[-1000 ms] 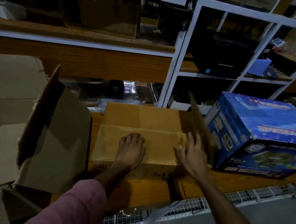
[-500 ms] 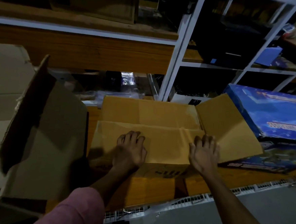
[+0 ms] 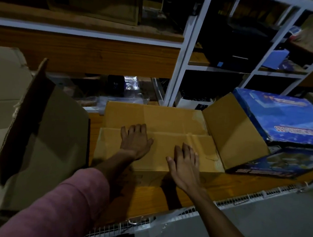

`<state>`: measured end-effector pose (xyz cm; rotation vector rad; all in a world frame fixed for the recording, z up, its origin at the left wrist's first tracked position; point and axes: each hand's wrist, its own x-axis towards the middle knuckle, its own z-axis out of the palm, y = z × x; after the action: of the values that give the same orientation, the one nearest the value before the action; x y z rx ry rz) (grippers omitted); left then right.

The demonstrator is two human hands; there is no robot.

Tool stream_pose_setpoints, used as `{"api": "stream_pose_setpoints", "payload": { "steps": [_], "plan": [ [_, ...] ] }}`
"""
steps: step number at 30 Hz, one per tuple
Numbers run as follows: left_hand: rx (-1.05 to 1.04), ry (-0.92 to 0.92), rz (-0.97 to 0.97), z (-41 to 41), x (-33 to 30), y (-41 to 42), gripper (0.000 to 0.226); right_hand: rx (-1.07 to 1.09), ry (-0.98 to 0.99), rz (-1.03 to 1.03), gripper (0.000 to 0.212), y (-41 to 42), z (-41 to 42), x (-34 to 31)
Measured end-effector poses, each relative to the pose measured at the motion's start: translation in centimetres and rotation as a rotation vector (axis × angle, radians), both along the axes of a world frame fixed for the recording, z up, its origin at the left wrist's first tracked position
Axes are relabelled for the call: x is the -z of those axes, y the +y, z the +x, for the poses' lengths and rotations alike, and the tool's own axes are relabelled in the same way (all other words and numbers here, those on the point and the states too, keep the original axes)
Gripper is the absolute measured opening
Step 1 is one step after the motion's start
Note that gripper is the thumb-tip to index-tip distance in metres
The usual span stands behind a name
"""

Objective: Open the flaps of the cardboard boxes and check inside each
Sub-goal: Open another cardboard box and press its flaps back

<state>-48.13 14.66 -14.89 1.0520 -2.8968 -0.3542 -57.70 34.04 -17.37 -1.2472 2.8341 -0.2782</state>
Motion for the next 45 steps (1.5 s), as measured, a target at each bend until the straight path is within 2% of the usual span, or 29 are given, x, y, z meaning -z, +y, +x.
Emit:
{"api": "stream_pose_setpoints", "payload": {
  "steps": [3,5,8,9,11,13,15,18,21,24,26,28,30,33,35,38,41,43,45],
  "plan": [
    [0.028,-0.037,0.013,-0.4,-1.3,0.2,0.059,-0.041,-0.101,-0.123,0.080,-0.3,0.2,-1.3],
    [0.014,-0.021,-0.010,-0.5,-3.2,0.6,0.055,-0.062,-0.114,-0.221,0.076,-0.7,0.0,-3.1],
    [0.066,0.119,-0.210,0.0,-7.0,1.0,0.048,-0.099,-0.057,-0.437,0.059,-1.8,-0.4,-7.2],
    [0.098,0.186,-0.222,0.3,-8.3,1.4,0.046,-0.104,-0.006,-0.515,0.055,-2.1,-0.6,-8.8],
    [0.168,0.229,-0.141,0.7,-10.7,2.7,0.041,-0.101,0.122,-0.630,0.047,-2.6,-1.1,-12.1],
    [0.249,0.073,-0.039,0.9,-12.6,4.2,0.036,-0.102,0.169,-0.660,0.040,-2.6,-1.6,-15.3],
    [0.316,-0.109,0.137,0.8,-13.3,5.6,0.031,-0.121,0.067,-0.575,0.033,-2.2,-1.8,-17.4],
    [0.396,-0.257,0.416,1.0,-12.3,8.0,0.029,-0.162,-0.107,-0.171,0.030,-1.2,-2.0,-16.8],
    [0.432,-0.315,0.439,2.2,-8.9,10.4,0.032,-0.179,-0.307,0.201,0.024,0.7,-1.9,-12.9],
    [0.386,-0.214,0.340,3.6,-4.7,11.8,0.030,-0.147,-0.465,0.351,0.034,2.7,-0.5,-8.5],
    [0.348,-0.180,0.286,4.2,-2.9,12.4,0.033,-0.189,-0.431,0.336,0.041,3.6,0.5,-6.0],
    [0.329,-0.173,0.258,4.4,-1.9,12.9,0.053,-0.210,-0.365,0.276,0.045,4.1,0.8,-4.5],
    [0.326,-0.144,0.245,4.3,-1.7,13.2,0.061,-0.202,-0.312,0.212,0.044,4.4,1.0,-3.6],
    [0.289,-0.148,0.306,3.5,-1.7,12.9,0.057,-0.154,-0.225,0.119,0.032,4.5,1.5,-2.5],
    [0.251,-0.212,0.311,3.3,-1.4,12.2,0.058,-0.108,-0.151,0.105,0.027,4.2,2.0,-2.2],
    [0.145,-0.285,0.262,4.5,-0.5,10.4,0.070,-0.069,-0.122,0.086,0.019,3.7,2.3,-1.9],
    [-0.004,-0.189,0.068,6.5,-0.1,8.1,0.083,-0.061,-0.210,0.051,0.017,3.6,1.5,-1.6],
    [-0.045,-0.127,-0.102,7.4,-0.3,6.6,0.082,-0.074,-0.257,0.064,0.018,3.6,0.9,-1.5],
    [-0.078,-0.110,-0.161,8.1,-0.6,5.2,0.078,-0.084,-0.299,0.078,0.019,3.7,0.5,-1.6]
  ]
}}
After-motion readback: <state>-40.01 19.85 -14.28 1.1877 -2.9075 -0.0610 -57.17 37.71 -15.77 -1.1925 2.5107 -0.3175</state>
